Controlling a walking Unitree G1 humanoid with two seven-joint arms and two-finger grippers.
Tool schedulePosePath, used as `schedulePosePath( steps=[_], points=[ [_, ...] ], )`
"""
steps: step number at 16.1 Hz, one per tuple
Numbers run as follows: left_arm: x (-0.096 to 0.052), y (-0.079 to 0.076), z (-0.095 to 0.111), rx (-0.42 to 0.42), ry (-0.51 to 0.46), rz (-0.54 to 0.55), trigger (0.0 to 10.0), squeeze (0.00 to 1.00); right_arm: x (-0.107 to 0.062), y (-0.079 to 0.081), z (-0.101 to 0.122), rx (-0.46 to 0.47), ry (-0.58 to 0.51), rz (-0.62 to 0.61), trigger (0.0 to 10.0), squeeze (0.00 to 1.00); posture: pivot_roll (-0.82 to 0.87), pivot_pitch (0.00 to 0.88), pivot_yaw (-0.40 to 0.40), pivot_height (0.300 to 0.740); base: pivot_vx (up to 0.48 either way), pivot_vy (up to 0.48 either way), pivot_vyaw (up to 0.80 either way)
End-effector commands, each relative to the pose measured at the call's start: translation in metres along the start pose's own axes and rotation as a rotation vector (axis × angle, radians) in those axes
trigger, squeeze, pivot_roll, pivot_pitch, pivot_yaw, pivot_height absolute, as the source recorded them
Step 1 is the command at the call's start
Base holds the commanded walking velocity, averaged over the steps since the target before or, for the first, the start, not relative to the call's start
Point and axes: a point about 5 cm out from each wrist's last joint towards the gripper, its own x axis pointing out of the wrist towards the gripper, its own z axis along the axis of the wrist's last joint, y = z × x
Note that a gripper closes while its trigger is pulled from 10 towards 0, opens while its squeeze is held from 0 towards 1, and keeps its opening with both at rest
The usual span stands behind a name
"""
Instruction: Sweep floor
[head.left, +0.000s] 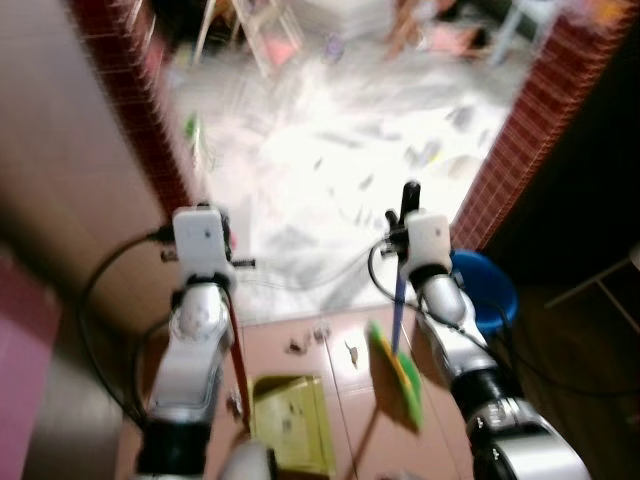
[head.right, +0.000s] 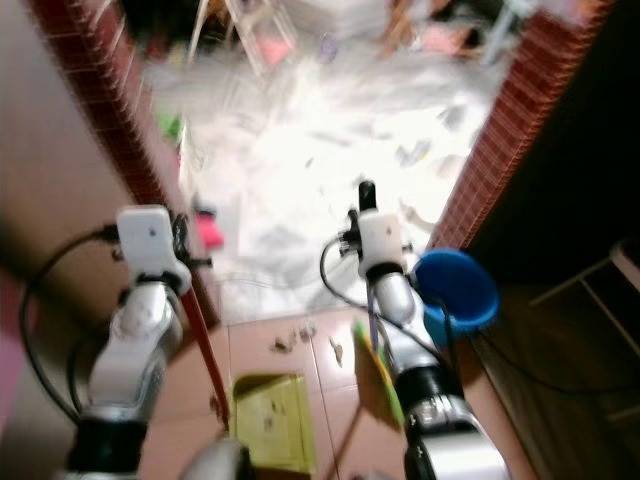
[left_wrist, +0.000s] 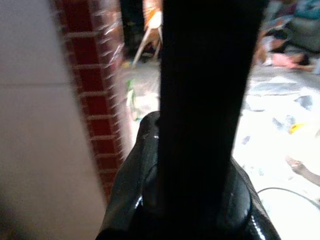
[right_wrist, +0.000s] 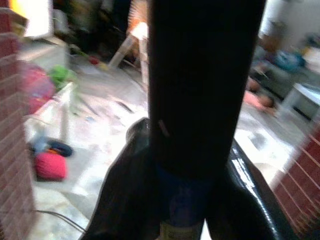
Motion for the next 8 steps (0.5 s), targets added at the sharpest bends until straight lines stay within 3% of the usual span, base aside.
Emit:
schedulePosePath(
  steps=[1,5,8],
  points=[
    [0.002,-0.002,0.015,0.034,-0.079,0.002,10.0,0.00,0.006,-0.007,0.017,-0.027,-0.081,-0.029,10.0,0.00,0.04,0.000,0.002,0.740,0.000,0.000,0.00],
    [0.003,0.008,0.026,0.071,-0.138,0.090,10.0,0.00,0.007,-0.008,0.021,-0.028,-0.099,-0.035,10.0,0.00,0.03,0.000,-0.004,0.740,0.000,0.000,0.00],
    [0.002,0.032,0.049,0.153,-0.242,0.203,10.0,0.00,0.004,-0.014,0.026,-0.040,-0.117,-0.041,10.0,0.00,0.04,0.017,-0.025,0.740,0.000,0.000,0.00]
  ],
)
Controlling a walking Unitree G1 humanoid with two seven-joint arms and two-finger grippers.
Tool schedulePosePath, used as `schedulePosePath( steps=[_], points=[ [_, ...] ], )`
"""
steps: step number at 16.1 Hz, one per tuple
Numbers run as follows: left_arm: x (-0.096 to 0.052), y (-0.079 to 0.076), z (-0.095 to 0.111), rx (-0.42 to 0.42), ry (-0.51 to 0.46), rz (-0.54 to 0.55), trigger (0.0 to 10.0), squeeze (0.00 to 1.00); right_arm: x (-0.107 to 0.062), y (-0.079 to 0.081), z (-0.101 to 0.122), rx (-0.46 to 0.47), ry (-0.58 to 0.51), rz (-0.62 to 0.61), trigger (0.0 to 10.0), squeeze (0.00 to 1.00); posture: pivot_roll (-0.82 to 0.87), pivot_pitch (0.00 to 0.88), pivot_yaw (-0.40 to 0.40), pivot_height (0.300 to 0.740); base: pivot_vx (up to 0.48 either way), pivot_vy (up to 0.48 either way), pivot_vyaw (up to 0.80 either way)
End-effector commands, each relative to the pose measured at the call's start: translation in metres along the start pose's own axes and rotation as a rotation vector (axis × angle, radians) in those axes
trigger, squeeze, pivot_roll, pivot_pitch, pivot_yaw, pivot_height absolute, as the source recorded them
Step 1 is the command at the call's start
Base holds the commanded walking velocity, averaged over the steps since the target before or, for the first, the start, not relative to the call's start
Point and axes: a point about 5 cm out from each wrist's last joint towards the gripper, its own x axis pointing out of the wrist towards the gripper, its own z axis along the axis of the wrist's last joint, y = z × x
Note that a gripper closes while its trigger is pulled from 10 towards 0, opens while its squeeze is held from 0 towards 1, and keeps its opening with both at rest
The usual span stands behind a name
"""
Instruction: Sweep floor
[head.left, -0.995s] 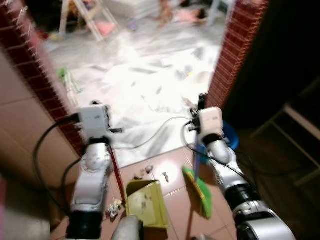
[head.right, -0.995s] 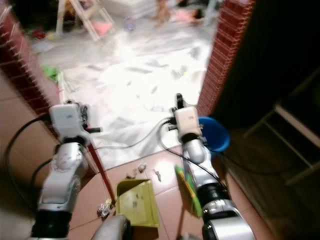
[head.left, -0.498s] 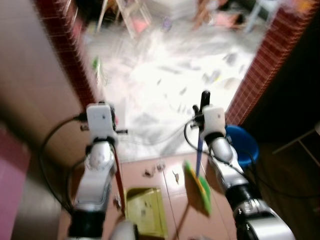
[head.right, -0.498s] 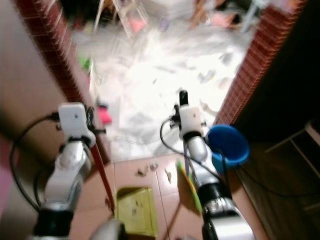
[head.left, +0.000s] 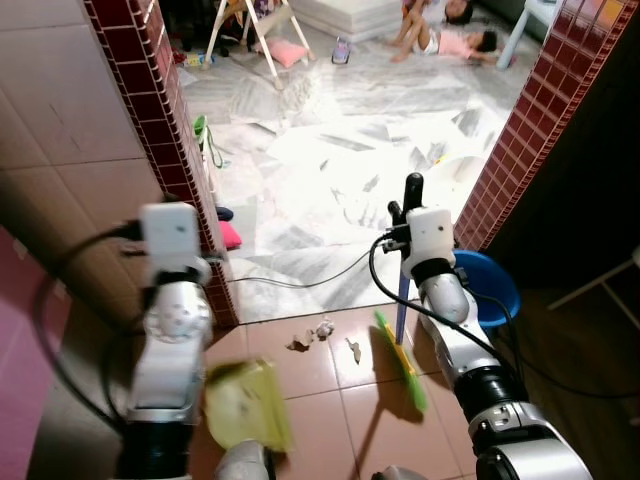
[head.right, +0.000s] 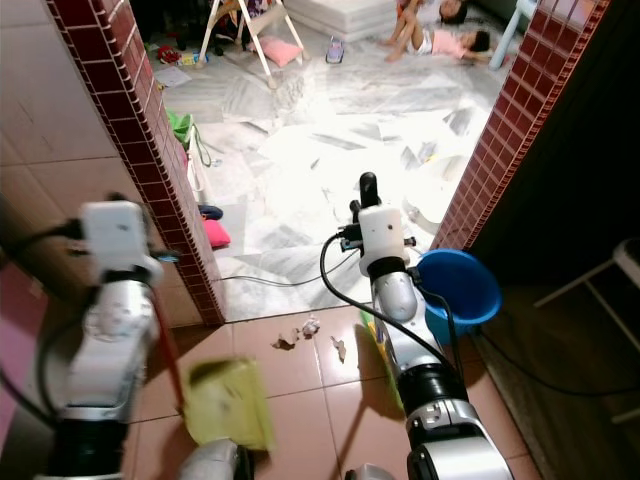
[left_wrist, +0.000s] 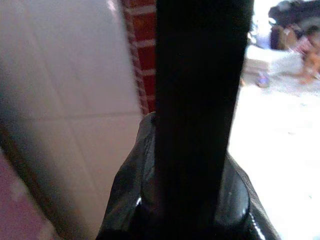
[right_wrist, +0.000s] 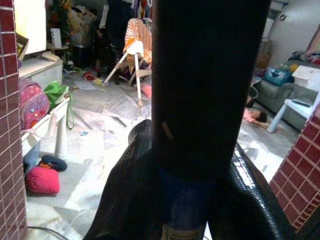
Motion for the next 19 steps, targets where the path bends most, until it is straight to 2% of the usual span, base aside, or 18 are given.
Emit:
schedulePosePath(
  steps=[1,4,6,8,9,10,12,17,19],
  points=[
    [0.008,0.013,0.024,0.055,-0.128,0.061,10.0,0.00,0.006,-0.006,0.016,-0.021,-0.066,-0.004,10.0,0.00,0.04,0.058,-0.035,0.740,0.000,0.000,0.00],
    [0.018,0.023,0.032,0.147,-0.196,0.084,10.0,0.00,0.005,-0.010,0.019,-0.031,-0.070,0.006,10.0,0.00,0.02,0.096,-0.033,0.740,0.000,0.000,0.00],
    [0.025,0.027,0.028,0.171,-0.180,0.076,10.0,0.00,0.000,-0.010,0.019,-0.017,-0.061,-0.002,10.0,0.00,0.02,0.114,-0.027,0.740,0.000,0.000,0.00],
    [0.028,0.024,0.017,0.201,-0.150,0.045,10.0,0.00,-0.004,-0.005,0.021,0.026,-0.057,0.022,10.0,0.00,0.01,0.137,-0.026,0.740,0.000,0.000,0.00],
    [0.029,0.017,0.012,0.224,-0.155,0.014,10.0,0.00,-0.006,-0.003,0.023,0.046,-0.063,0.048,10.0,0.00,0.01,0.153,-0.032,0.740,0.000,0.000,0.00],
    [0.031,-0.002,0.004,0.237,-0.168,-0.055,10.0,0.00,-0.010,0.000,0.028,0.072,-0.075,0.092,10.0,0.00,-0.01,0.179,-0.034,0.740,0.000,0.000,0.00],
    [0.033,-0.014,0.001,0.244,-0.180,-0.104,10.0,0.00,-0.014,-0.003,0.031,0.080,-0.065,0.089,10.0,0.00,-0.02,0.192,-0.033,0.740,0.000,0.000,0.00],
    [0.040,-0.038,-0.021,0.254,-0.153,-0.218,10.0,0.00,-0.028,-0.014,0.038,0.122,-0.027,0.044,10.0,0.00,-0.09,0.265,-0.021,0.740,0.000,0.000,0.00],
    [0.044,-0.044,-0.026,0.235,-0.127,-0.203,10.0,0.00,-0.030,-0.012,0.040,0.213,0.002,0.041,10.0,0.00,-0.12,0.265,-0.019,0.740,0.000,0.000,0.00]
  ],
)
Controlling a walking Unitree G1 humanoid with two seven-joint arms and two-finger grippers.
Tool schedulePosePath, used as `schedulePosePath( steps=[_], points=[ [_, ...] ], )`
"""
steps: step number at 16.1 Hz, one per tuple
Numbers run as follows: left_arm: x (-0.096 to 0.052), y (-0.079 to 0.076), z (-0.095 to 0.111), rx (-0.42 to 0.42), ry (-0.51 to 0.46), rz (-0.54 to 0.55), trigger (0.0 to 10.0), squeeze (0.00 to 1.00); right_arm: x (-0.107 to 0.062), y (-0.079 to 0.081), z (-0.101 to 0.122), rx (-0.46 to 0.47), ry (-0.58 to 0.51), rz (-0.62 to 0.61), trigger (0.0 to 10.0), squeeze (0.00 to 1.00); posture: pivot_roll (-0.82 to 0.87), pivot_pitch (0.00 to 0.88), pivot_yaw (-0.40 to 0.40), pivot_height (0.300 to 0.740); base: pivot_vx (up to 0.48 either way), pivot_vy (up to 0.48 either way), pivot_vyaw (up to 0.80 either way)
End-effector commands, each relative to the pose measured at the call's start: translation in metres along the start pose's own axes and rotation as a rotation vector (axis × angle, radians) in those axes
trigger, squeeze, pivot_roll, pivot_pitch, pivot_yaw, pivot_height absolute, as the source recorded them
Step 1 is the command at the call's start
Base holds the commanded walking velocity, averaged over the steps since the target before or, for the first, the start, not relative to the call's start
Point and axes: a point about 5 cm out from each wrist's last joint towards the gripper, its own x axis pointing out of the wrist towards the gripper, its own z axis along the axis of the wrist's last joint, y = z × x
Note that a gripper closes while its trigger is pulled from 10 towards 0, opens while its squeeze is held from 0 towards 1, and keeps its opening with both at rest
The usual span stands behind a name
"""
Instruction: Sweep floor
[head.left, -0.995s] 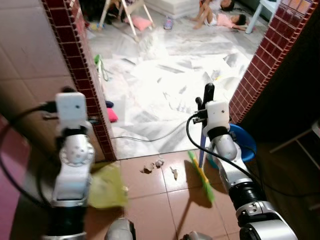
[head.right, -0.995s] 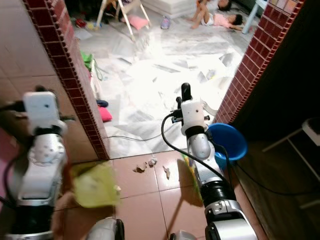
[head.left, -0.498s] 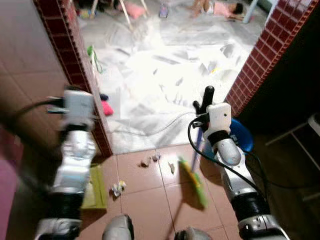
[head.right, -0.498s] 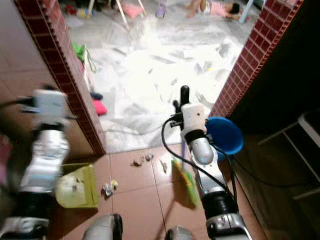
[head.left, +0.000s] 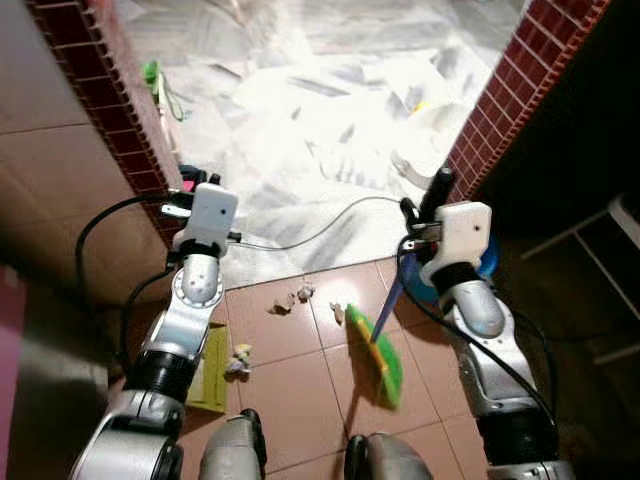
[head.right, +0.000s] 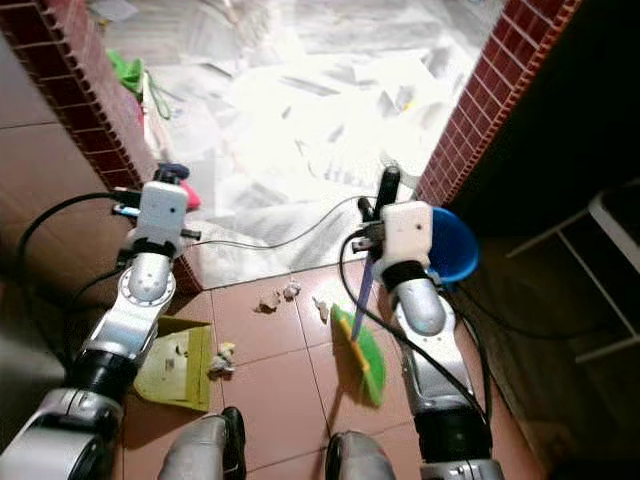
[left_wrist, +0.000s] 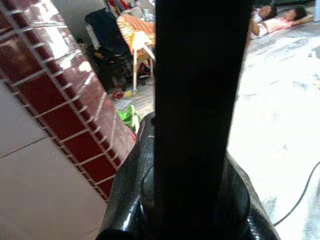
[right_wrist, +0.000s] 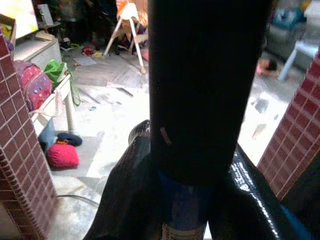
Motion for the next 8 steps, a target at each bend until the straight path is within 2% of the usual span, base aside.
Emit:
schedulePosePath(
  steps=[1,3,5,6,7,8],
  points=[
    [0.002,-0.009,-0.001,-0.019,0.016,-0.001,10.0,0.00,0.002,0.003,0.009,0.084,-0.018,0.011,10.0,0.00,-0.12,0.262,-0.017,0.740,0.000,0.000,0.00],
    [0.004,-0.024,0.002,-0.110,0.035,0.003,10.0,0.00,0.009,0.007,0.018,0.121,-0.041,0.033,10.0,0.00,-0.12,0.255,-0.019,0.740,0.000,0.000,0.00],
    [0.005,-0.033,0.004,-0.150,0.036,-0.005,10.0,0.00,0.011,0.010,0.023,0.139,-0.041,0.040,10.0,0.00,-0.12,0.248,-0.018,0.740,0.000,0.000,0.00],
    [0.005,-0.039,0.004,-0.196,0.062,0.009,10.0,0.00,0.013,0.014,0.026,0.161,-0.046,0.044,10.0,0.00,-0.12,0.239,-0.017,0.740,0.000,0.000,0.00],
    [0.006,-0.041,0.003,-0.258,0.089,0.030,10.0,0.00,0.013,0.016,0.028,0.163,-0.046,0.049,10.0,0.00,-0.12,0.233,-0.017,0.740,0.000,0.000,0.00],
    [0.006,-0.041,0.004,-0.273,0.091,0.033,10.0,0.00,0.013,0.017,0.028,0.160,-0.046,0.052,10.0,0.00,-0.12,0.231,-0.017,0.740,0.000,0.000,0.00]
  ],
)
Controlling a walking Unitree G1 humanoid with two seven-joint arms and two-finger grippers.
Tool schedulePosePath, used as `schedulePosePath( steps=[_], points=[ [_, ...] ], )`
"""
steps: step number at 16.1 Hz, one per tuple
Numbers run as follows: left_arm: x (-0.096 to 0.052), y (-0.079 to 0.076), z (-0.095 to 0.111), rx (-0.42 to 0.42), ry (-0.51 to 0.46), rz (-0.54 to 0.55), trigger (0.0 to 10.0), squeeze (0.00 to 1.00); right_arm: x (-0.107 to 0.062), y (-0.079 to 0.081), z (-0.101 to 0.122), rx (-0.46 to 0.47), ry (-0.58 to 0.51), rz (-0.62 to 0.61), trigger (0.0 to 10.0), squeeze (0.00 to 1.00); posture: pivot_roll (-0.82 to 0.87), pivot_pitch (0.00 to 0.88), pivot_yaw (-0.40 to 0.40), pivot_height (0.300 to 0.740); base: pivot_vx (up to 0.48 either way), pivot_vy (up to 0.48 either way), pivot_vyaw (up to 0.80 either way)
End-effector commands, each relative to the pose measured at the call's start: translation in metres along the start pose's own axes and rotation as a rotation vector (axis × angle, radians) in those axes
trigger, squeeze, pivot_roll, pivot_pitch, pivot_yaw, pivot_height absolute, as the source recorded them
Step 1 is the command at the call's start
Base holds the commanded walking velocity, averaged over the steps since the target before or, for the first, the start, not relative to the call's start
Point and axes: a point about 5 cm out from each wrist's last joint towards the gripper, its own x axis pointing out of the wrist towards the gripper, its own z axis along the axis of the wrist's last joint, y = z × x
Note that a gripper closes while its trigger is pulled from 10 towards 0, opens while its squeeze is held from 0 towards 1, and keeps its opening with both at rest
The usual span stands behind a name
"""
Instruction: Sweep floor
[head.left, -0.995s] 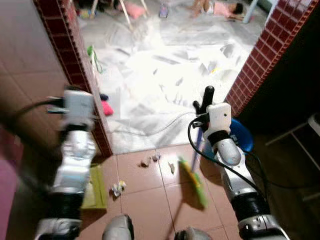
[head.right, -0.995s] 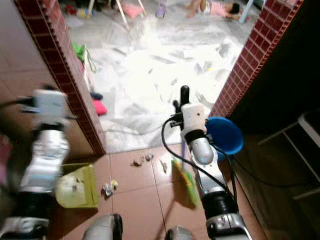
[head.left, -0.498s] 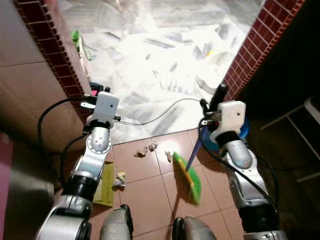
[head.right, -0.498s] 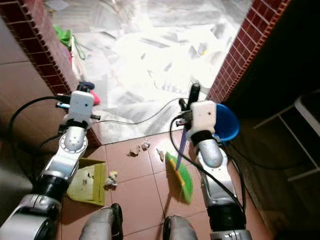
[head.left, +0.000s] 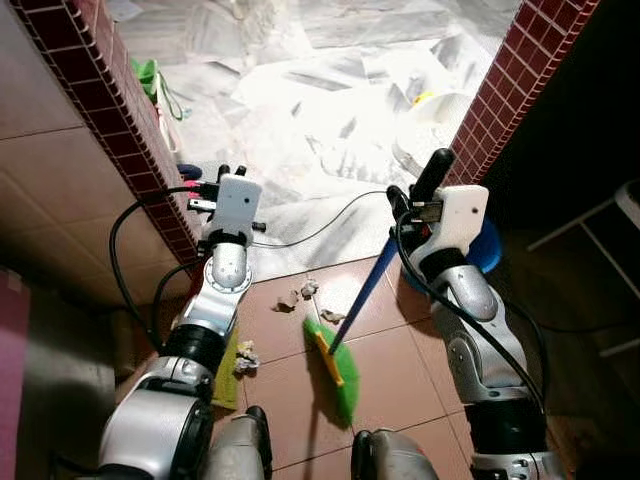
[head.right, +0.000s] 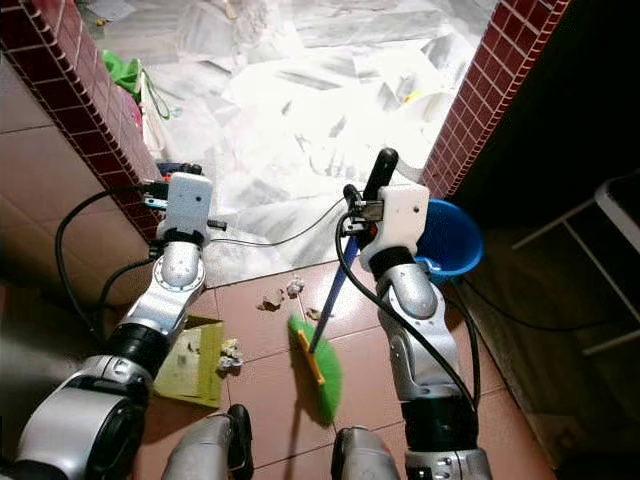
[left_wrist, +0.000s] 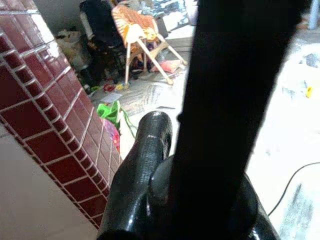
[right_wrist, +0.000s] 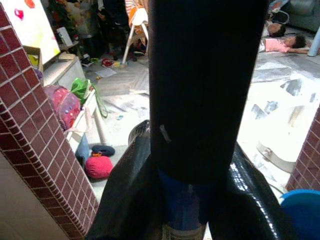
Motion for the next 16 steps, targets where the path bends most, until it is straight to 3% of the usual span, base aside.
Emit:
schedulePosePath(
  steps=[1,7,11,16],
  points=[
    [-0.007,-0.011,-0.007,-0.144,0.064,0.030,10.0,0.00,0.001,0.003,0.011,0.009,-0.045,0.013,10.0,0.00,-0.12,0.228,-0.016,0.740,0.000,0.000,0.00],
    [-0.003,-0.013,-0.006,-0.296,0.131,0.123,10.0,0.00,0.006,-0.005,0.016,-0.093,-0.056,-0.005,10.0,0.00,-0.13,0.200,-0.020,0.740,0.000,0.000,0.00],
    [-0.006,-0.027,-0.004,-0.333,0.135,0.081,10.0,0.00,0.007,-0.006,0.015,-0.126,-0.065,0.007,10.0,0.00,-0.13,0.184,-0.021,0.740,0.000,0.000,0.00],
    [-0.017,-0.040,-0.011,-0.363,0.174,0.071,10.0,0.00,0.012,-0.007,0.017,-0.006,-0.050,0.002,10.0,0.00,-0.13,0.173,-0.018,0.740,0.000,0.000,0.00]
  ],
)
